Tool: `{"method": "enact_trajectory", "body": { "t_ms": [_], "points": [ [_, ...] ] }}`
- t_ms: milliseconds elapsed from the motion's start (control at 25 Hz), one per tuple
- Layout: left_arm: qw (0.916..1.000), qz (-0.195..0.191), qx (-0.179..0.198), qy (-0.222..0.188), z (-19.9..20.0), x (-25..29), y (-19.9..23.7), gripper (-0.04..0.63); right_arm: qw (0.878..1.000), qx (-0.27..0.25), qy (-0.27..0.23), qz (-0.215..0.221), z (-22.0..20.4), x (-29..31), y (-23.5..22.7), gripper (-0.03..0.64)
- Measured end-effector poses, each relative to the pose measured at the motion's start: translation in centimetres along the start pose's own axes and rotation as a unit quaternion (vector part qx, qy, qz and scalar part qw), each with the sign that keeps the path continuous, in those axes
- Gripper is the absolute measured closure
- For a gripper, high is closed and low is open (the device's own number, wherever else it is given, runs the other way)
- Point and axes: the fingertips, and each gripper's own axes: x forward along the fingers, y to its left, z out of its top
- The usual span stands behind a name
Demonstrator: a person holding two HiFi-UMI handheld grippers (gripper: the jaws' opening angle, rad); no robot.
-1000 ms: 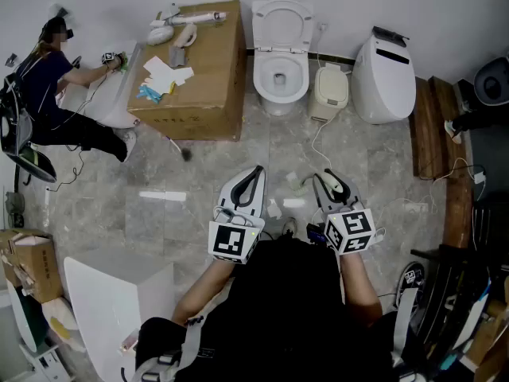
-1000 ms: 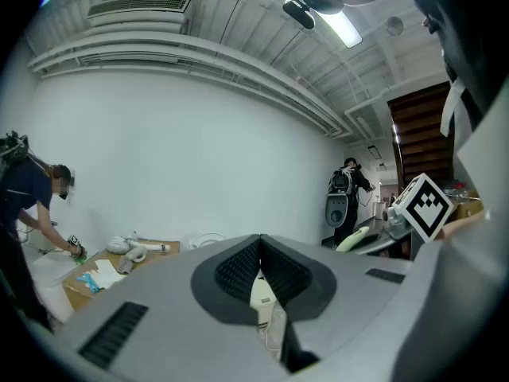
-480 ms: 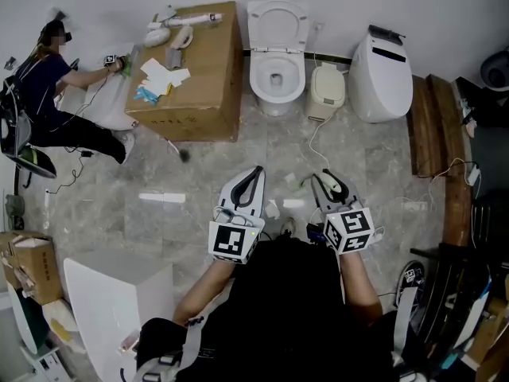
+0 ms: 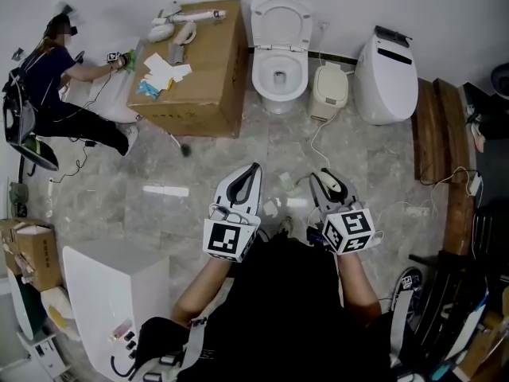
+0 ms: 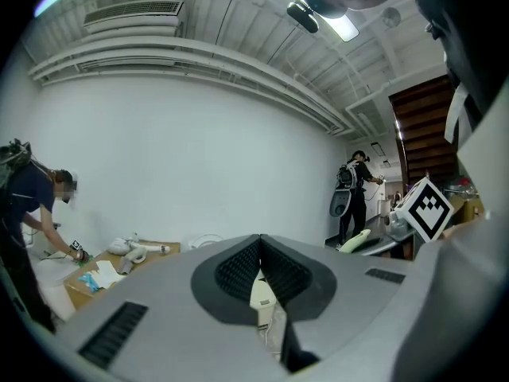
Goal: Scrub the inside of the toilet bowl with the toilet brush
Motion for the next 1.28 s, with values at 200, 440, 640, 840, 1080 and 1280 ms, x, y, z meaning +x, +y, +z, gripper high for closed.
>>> {"method": "enact_trajectory", "body": {
  "t_ms": [200,440,640,840,1080,1280],
  "points": [
    [0.9998,0.017,0.009,-0.007,0.2,0.9,-0.3,0.586,1.000,-0.005,0.006,0.015,-0.4,0.5,-1.6,0.489],
    [0.9995,0.026,0.001,0.016,-1.7,4.0,2.6,0.586,1.000,-0.008,0.025,0.010,-0.6,4.0,-3.6,0.489],
    [0.9997,0.012,-0.015,0.015,-2.0,9.6,6.8,0.586,0.999,-0.013,0.046,0.002,0.1,9.6,-5.9,0.489],
    [0.9995,-0.006,-0.024,0.021,-1.4,16.0,13.0,0.586,0.999,-0.011,0.051,-0.017,2.5,17.0,-8.2,0.489],
    [0.9982,-0.033,-0.039,0.030,-0.7,21.9,19.1,0.586,0.998,-0.021,0.048,-0.033,6.0,25.6,-10.8,0.489],
    [0.9975,-0.044,-0.044,0.034,-0.8,26.0,23.1,0.586,0.998,-0.036,0.050,-0.033,8.1,32.3,-12.8,0.489]
  ]
}}
